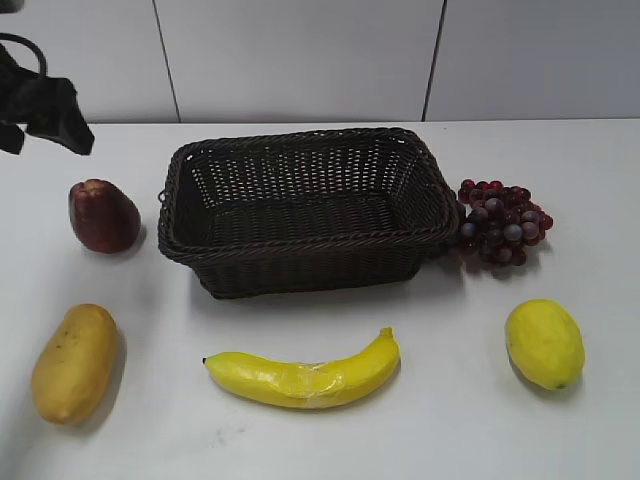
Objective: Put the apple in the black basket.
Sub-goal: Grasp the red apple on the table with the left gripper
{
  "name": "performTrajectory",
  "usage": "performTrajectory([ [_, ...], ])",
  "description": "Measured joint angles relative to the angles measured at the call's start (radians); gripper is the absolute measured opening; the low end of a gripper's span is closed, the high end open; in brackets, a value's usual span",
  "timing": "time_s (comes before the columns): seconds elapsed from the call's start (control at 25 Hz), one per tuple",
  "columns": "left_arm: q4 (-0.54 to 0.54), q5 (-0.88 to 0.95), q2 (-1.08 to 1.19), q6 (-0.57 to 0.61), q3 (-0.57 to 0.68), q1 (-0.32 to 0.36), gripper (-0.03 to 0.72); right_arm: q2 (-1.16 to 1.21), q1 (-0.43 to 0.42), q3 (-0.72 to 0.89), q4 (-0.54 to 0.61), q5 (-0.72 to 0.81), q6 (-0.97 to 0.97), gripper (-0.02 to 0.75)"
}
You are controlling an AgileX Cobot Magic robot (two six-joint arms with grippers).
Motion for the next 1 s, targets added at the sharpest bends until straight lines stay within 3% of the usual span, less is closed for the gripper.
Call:
performTrajectory([
  [0.28,0.065,0.019,0.206,0.002,-0.083,-0.024,0.675,0.0,0.0,0.0,0.0,0.0,0.0,0.571],
  [0.68,0.093,-0.049,0.327,0.002,-0.115,-0.024,0.682,0.0,0.0,0.0,0.0,0.0,0.0,0.571],
  [1.0,0.093,-0.041,0.35,0.002,-0.126,-0.024,0.611,0.0,0.0,0.0,0.0,0.0,0.0,0.571],
])
